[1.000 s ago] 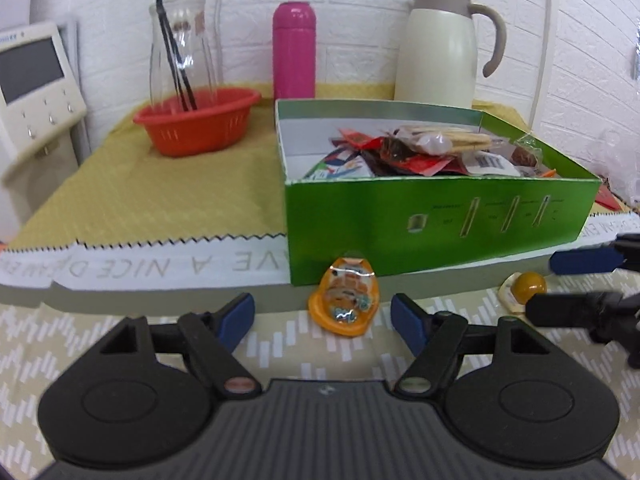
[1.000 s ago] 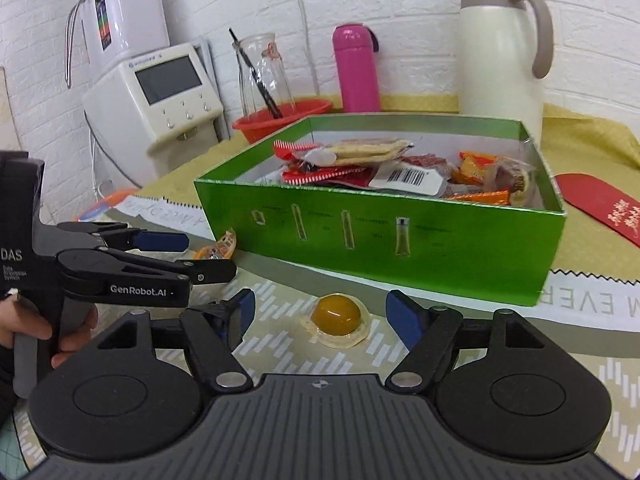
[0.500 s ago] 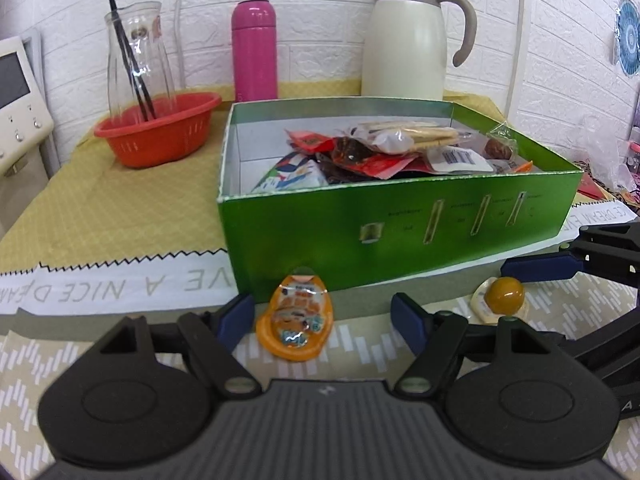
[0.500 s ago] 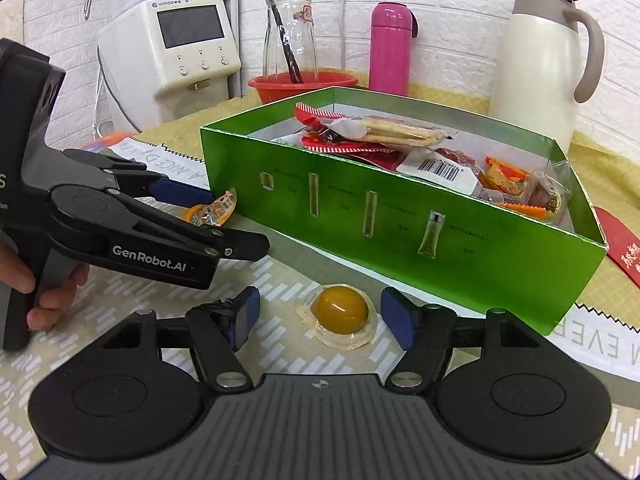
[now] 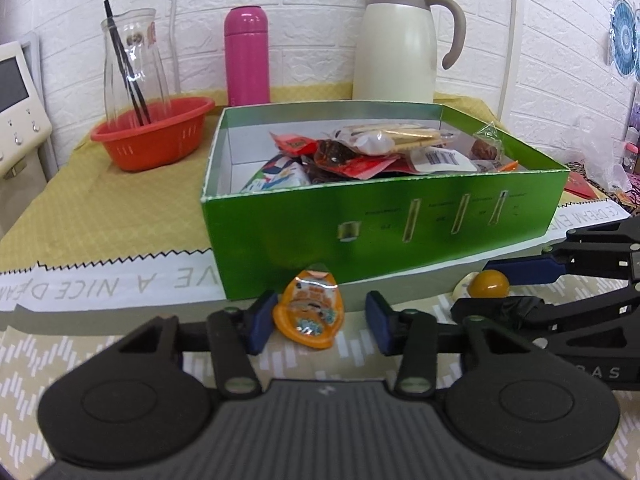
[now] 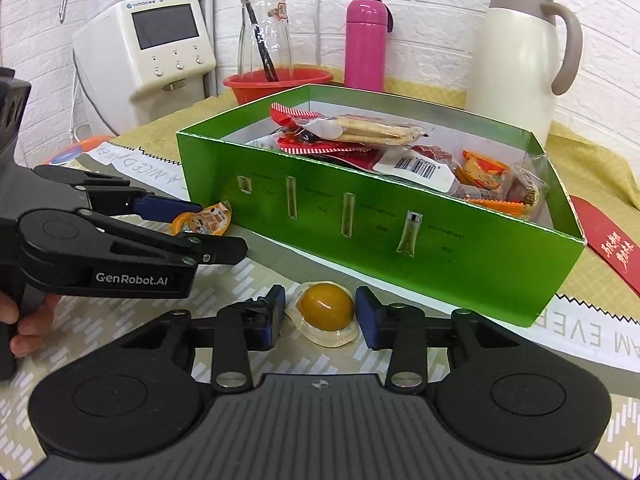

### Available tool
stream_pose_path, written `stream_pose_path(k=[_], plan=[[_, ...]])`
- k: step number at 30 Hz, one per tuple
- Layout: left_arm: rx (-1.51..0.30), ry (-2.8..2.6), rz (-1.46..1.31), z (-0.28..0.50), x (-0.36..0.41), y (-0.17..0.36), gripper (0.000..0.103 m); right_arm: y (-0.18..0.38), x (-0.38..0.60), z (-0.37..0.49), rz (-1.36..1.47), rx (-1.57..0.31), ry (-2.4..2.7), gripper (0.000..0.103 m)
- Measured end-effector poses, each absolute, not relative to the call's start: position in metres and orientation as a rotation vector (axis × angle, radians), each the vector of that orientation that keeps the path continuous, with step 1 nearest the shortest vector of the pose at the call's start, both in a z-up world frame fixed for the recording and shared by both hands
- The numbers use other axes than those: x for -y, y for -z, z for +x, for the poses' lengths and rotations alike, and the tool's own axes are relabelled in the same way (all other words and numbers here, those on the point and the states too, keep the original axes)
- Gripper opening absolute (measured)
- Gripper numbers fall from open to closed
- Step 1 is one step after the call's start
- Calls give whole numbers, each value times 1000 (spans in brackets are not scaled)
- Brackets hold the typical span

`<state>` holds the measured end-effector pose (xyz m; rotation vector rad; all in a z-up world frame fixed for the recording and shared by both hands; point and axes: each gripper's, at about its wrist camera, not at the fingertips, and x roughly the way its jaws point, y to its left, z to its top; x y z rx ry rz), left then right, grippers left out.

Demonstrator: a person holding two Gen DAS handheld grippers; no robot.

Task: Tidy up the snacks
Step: 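Grasp the orange jelly cup with the left tool while the right grasps the yellow pastry, then carry the jelly cup and pastry into the green box and open both tools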

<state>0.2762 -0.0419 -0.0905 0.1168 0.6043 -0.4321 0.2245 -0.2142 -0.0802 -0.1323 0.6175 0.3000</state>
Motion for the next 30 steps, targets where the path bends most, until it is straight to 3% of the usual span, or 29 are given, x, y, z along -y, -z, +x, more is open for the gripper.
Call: stream_pose_path(k=[3,30], plan=[[-610,426,107,275,41,89,27,79,215,223,-113,-627,-288,64],[-606,345,23,199,25,66,28,66,224,163,-39,-644,-210,61]])
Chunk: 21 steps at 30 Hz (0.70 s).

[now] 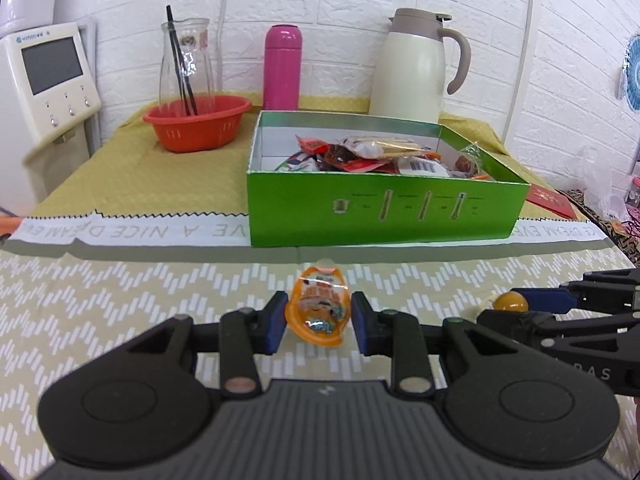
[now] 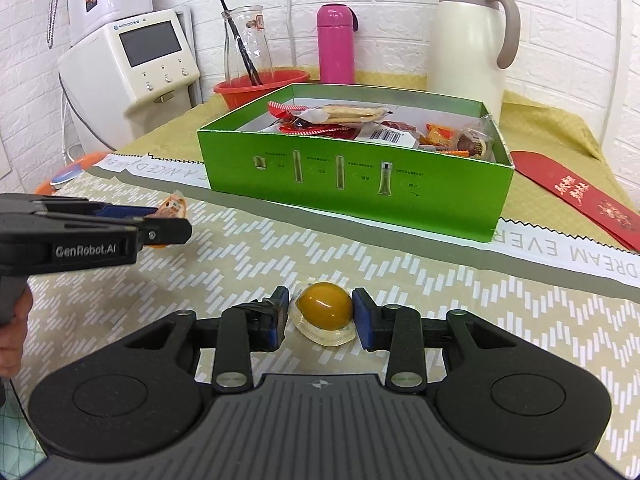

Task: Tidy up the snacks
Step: 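Carry the jelly cup and pastry into the green box and open both tools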

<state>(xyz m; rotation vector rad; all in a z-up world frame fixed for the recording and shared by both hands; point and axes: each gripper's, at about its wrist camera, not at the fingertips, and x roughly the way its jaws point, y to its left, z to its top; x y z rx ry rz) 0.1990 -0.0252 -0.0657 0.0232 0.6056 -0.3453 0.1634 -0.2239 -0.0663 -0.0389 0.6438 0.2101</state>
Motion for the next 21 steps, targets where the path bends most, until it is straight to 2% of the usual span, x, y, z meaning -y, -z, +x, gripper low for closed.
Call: stream_pose_path(k=[21], plan=[[-539,341,22,220,36,38,28,30,224,183,-49,-527,-88,61]])
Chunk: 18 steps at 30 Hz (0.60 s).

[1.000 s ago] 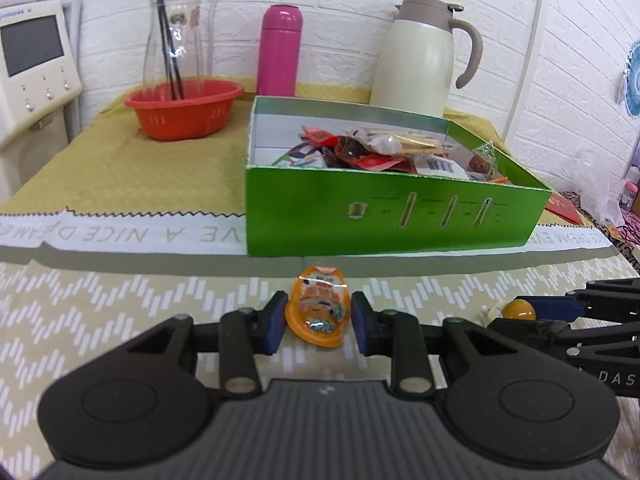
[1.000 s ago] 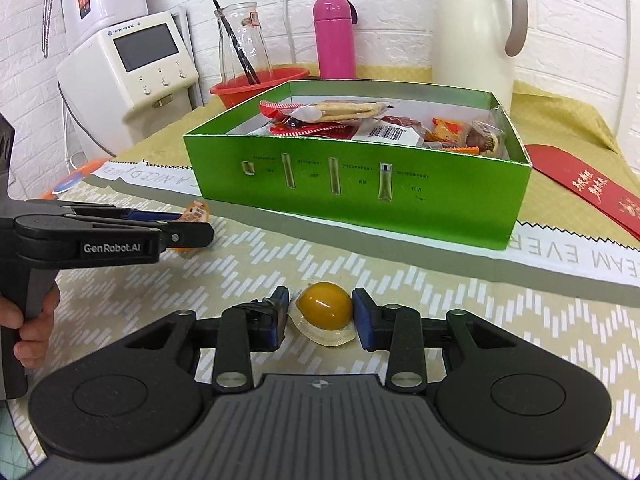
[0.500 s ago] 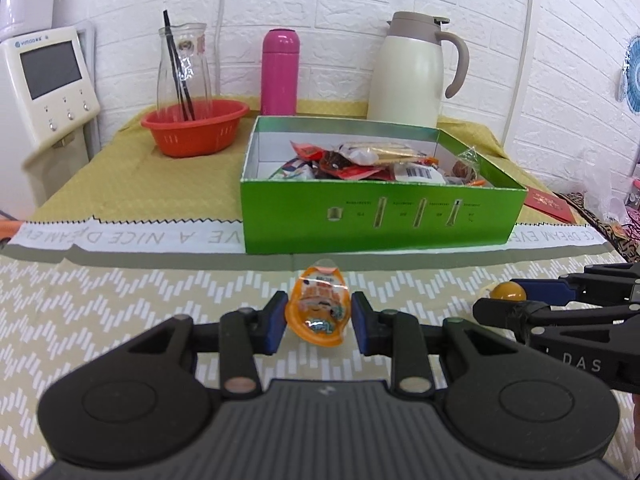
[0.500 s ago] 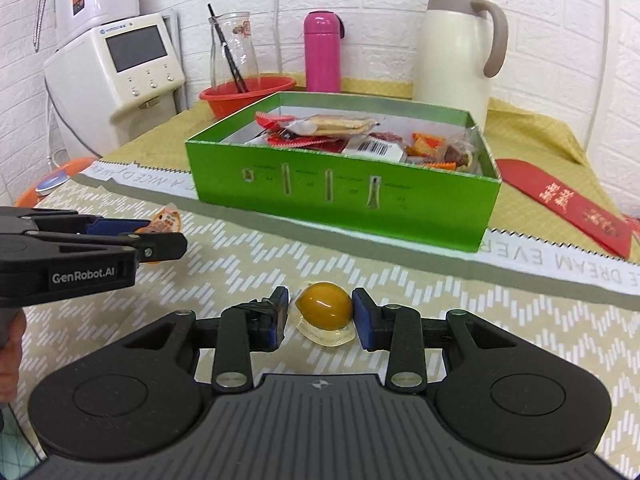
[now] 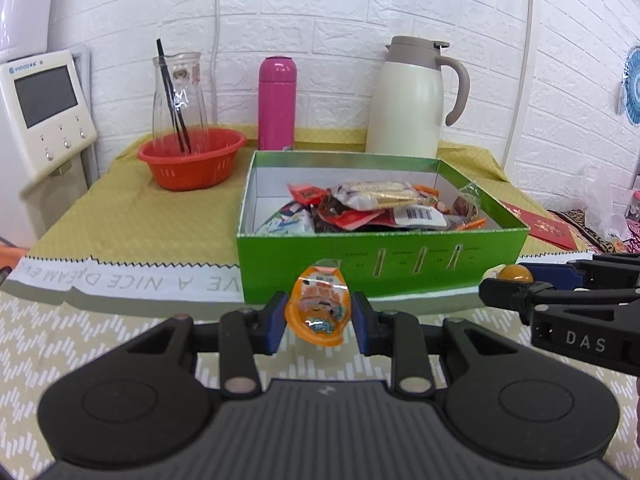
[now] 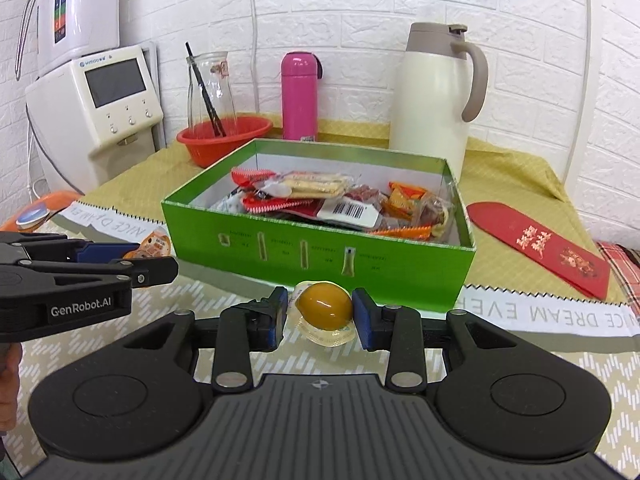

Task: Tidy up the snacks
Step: 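Carry the jelly cup and pastry into the green box and open both tools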

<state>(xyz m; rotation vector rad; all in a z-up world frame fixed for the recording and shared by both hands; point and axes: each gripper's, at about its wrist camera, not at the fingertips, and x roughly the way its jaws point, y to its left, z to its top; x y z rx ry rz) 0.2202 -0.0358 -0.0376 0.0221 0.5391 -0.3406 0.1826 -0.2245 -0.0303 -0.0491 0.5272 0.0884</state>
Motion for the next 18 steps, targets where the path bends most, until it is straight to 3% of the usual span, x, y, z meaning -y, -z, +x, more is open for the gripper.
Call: stream_pose_path(k=[18], plan=[[-477,291,-20,314,71,19,29,3,256,265,69,-394,24,62]])
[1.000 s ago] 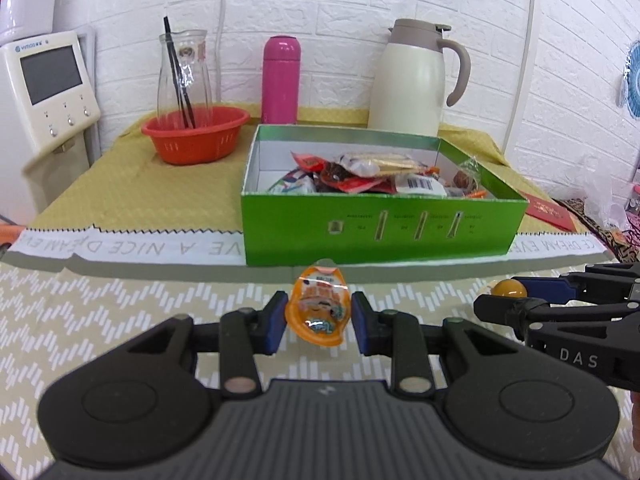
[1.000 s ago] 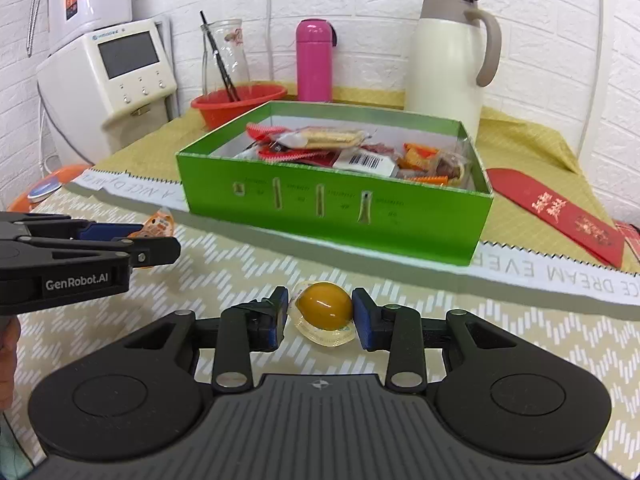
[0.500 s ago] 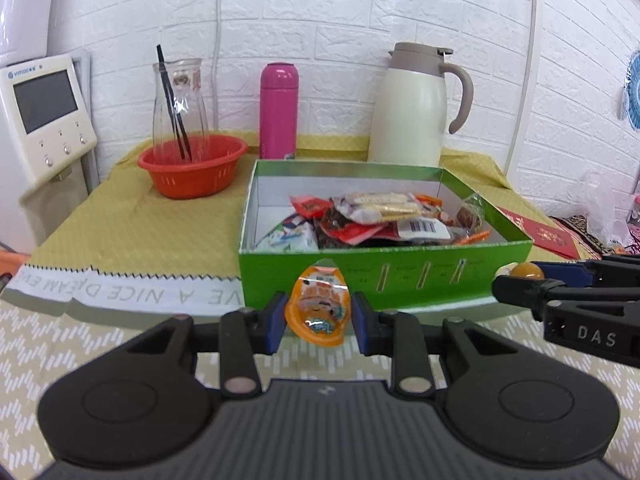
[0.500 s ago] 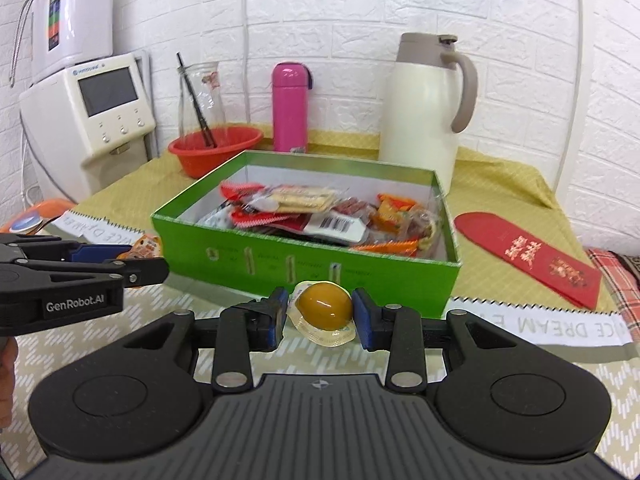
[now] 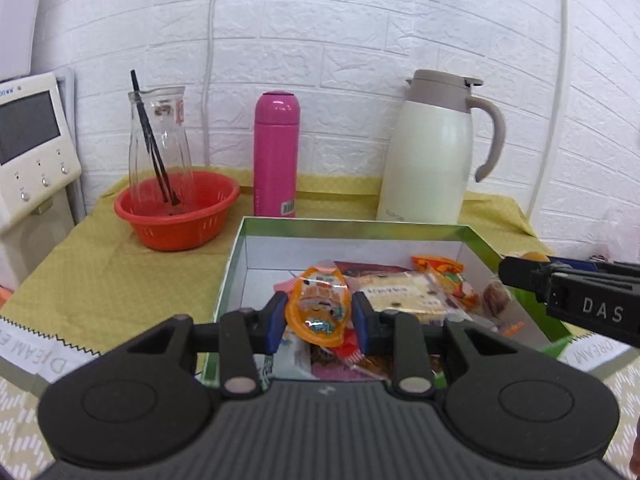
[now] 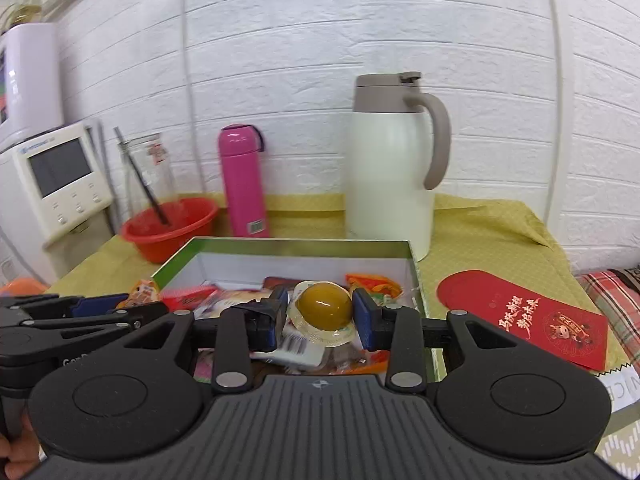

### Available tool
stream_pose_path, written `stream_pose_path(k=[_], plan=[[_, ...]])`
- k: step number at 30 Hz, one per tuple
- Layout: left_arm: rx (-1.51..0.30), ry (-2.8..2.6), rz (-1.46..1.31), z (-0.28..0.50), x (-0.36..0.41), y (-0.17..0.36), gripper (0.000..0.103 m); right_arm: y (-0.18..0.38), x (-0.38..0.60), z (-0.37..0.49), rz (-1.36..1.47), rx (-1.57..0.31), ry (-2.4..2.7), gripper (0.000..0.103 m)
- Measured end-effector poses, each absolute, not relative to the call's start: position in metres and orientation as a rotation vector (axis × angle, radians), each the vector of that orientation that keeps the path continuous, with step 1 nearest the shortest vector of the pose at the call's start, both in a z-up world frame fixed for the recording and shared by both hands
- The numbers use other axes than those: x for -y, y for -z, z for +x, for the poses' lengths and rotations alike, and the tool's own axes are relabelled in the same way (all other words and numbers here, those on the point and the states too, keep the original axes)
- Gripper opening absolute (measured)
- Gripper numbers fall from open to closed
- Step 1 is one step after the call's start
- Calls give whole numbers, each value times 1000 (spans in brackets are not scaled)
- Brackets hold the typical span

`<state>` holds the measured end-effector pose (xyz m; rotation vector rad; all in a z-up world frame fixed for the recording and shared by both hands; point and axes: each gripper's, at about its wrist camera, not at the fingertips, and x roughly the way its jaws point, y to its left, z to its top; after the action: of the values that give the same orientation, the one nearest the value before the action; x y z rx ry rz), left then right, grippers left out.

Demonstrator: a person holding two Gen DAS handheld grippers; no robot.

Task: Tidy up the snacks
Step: 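Carry the jelly cup and pastry into the green box and open both tools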

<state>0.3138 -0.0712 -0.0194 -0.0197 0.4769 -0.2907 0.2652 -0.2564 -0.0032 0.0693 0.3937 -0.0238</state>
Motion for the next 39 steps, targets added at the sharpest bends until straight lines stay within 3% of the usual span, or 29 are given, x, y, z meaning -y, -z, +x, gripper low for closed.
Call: stream_pose_path(k=[36,39], plan=[[-451,297,56,349,84,39,29,37,260,310,28,-446,40,67],[-446,296,75,348,86,40,37,37,261,309,38,-433,13,73]])
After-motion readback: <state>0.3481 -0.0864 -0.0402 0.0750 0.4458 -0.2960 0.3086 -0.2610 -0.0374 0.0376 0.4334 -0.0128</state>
